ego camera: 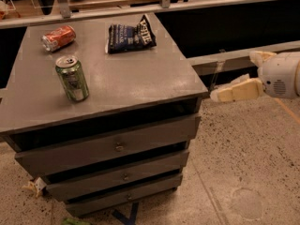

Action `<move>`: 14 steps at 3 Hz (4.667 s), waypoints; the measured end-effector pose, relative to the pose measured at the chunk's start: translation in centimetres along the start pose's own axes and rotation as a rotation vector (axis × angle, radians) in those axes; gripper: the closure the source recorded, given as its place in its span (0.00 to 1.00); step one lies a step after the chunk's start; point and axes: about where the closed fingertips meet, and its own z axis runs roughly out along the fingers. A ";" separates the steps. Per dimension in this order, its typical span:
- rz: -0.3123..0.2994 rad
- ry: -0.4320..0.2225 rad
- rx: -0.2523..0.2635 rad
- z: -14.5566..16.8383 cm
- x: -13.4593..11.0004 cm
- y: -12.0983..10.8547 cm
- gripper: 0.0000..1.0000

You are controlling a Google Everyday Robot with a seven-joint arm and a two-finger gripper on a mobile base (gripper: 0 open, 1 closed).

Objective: Move blue chip bag near green can

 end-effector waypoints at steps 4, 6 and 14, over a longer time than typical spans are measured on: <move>0.055 -0.158 0.169 5.1 -3.3 -4.7 0.00; 0.070 -0.233 0.183 11.7 -6.1 -9.3 0.00; 0.024 -0.094 -0.113 32.2 -10.1 -11.9 0.00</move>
Offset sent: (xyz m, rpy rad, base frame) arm 0.0189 -0.0064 0.0116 0.0055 -0.0672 -0.0605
